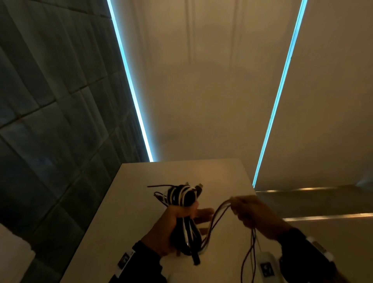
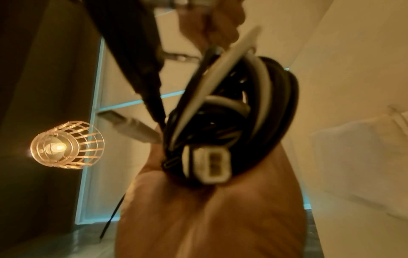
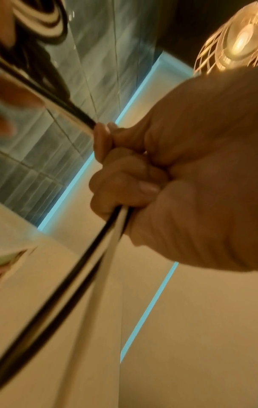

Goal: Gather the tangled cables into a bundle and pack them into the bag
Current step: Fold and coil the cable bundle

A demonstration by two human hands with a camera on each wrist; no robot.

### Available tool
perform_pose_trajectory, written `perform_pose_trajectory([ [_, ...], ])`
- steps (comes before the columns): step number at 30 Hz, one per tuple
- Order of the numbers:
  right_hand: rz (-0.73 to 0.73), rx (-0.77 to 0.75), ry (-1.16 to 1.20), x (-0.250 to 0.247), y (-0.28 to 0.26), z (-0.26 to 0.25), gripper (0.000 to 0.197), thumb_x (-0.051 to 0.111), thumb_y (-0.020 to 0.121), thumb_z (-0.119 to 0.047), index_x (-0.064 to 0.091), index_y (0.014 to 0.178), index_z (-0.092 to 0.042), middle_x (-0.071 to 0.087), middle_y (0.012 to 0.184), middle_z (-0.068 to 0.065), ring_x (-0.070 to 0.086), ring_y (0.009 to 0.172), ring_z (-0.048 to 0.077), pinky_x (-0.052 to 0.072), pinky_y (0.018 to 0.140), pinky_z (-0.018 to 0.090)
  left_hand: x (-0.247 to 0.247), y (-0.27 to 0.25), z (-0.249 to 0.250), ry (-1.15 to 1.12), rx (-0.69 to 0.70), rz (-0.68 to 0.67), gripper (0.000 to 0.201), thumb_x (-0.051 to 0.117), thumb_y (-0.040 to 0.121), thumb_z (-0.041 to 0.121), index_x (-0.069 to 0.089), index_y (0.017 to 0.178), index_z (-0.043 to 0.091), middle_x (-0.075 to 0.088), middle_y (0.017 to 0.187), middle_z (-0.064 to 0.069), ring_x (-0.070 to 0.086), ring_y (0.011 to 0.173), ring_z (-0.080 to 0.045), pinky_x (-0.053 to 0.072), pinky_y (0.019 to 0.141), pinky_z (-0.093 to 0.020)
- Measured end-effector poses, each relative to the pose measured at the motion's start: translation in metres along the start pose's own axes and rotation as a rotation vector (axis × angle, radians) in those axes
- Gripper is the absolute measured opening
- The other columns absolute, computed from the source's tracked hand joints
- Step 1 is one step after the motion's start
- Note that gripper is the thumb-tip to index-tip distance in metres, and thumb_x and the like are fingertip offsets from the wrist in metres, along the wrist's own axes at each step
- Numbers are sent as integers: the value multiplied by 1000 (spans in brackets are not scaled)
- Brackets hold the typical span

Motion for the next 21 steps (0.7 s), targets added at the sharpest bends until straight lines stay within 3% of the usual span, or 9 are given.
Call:
perform_pose_trajectory([
  [2, -11, -33, -31, 5, 10, -24, 40, 59, 86, -49, 57, 66, -15, 25, 61, 5, 18, 48, 14, 14, 45, 28, 10, 1, -4, 12, 14, -15, 58, 71, 79, 21, 49, 128, 0, 54, 133, -29, 55, 120, -45, 44, 98, -60],
  [5, -37, -54, -49, 14, 19, -45, 38, 58, 83, -47, 56, 66, -13, 28, 60, 4, 19, 48, 14, 15, 46, 29, 28, -5, -8, 81, 0, -64, 44, 59, 91, 25, 55, 126, -1, 68, 114, -22, 67, 100, -37, 53, 83, -48],
  [8, -66, -75, -110, 22, 21, -60, 41, 58, 82, -48, 54, 67, -10, 27, 58, 3, 19, 47, 13, 13, 48, 31, 28, -5, -12, 84, 35, -37, 43, 53, 92, 31, 61, 102, -10, 69, 77, -14, 64, 63, -24, 52, 58, -31],
  [10, -82, -87, -167, 25, 21, -65, 42, 56, 82, -48, 54, 66, -9, 28, 55, 2, 20, 45, 12, 16, 45, 27, 26, -6, -11, 70, 76, -26, 36, 59, 88, 32, 60, 87, -4, 63, 65, -11, 58, 55, -22, 50, 55, -30],
  [13, -98, -101, -222, 27, 20, -68, 41, 56, 83, -47, 56, 65, -10, 31, 52, -1, 21, 44, 12, 19, 43, 24, 23, -5, -13, 39, 88, -34, 28, 70, 83, 24, 58, 83, -1, 57, 63, -11, 53, 49, -20, 49, 54, -32],
  [16, -134, -105, -247, 30, 19, -68, 38, 57, 87, -42, 58, 62, -13, 32, 50, -2, 22, 43, 12, 21, 42, 23, 24, -4, -18, 36, 24, -110, 12, 61, 82, 11, 67, 90, 4, 48, 58, -7, 48, 46, -18, 46, 53, -30],
  [19, -201, -109, -254, 35, 15, -66, 38, 57, 86, -44, 59, 63, -14, 32, 50, -2, 22, 43, 11, 21, 42, 23, 17, -2, -22, 96, -10, -150, 23, 48, 83, 7, 62, 67, 15, 43, 53, 0, 46, 45, -14, 43, 56, -27],
  [21, -225, -92, -241, 33, 12, -60, 41, 54, 87, -47, 56, 64, -14, 30, 52, -1, 20, 44, 12, 19, 42, 24, 11, 0, -19, 55, 20, -127, 18, 53, 82, 8, 57, 65, 12, 42, 53, -1, 45, 46, -15, 43, 56, -29],
])
Point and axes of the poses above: each hand's wrist, its own y-axis towards the middle knuckle, its own x-axis out of the palm, z = x × y, the point moved 8 cm from there along y, towards the middle knuckle
